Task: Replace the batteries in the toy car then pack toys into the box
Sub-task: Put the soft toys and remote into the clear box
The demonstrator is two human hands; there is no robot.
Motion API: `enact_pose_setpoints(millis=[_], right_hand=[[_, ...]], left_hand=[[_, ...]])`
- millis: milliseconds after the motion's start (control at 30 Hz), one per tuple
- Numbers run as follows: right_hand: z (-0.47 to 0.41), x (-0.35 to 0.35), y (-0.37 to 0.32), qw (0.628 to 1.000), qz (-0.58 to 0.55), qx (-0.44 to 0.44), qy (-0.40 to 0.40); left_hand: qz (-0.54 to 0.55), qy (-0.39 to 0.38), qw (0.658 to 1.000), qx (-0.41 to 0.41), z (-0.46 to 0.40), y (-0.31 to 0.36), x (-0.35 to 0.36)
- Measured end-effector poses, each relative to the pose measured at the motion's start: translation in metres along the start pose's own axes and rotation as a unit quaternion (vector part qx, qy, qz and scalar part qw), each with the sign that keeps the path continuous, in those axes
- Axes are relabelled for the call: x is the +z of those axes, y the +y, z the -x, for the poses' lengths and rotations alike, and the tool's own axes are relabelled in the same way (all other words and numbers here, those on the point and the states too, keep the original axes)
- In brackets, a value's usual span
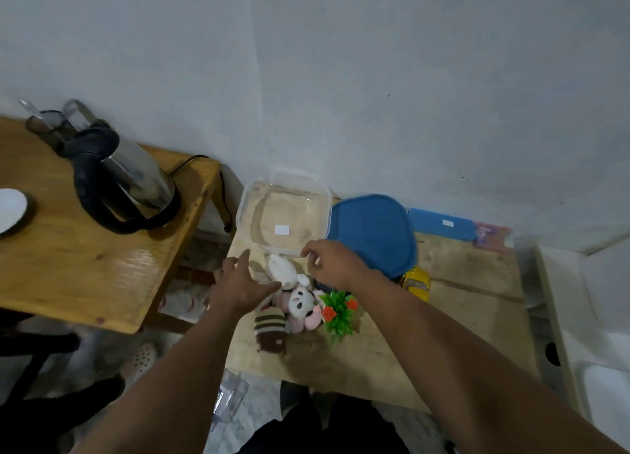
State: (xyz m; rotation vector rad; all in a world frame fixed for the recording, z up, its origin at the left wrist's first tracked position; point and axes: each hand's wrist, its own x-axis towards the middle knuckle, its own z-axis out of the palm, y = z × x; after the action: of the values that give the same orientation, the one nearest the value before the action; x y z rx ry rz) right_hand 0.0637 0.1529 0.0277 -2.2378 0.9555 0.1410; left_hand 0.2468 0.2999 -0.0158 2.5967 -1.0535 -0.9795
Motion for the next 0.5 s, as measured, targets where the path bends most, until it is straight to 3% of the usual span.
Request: enact_pose_setpoints(millis=[100,233,500], right_hand=[[-0.007,0.024,-0.02,0.984,0.125,-0.026,-0.127],[-0.008,0.051,-0.025,0.936,0.285,-0.028,-0.205],[-0.008,0.086,-0.017,0.955,0.264,0.002,-0.133]], left_hand=[[-0.065,-0.065,0.994,0.062,0.017,-0.01,0.014],[-0.132,-0.135,0.973,0.129,0.02,-0.022,0.038],[-0.087,-0.04,0.983,0.155,0.018,-0.027,0.066]])
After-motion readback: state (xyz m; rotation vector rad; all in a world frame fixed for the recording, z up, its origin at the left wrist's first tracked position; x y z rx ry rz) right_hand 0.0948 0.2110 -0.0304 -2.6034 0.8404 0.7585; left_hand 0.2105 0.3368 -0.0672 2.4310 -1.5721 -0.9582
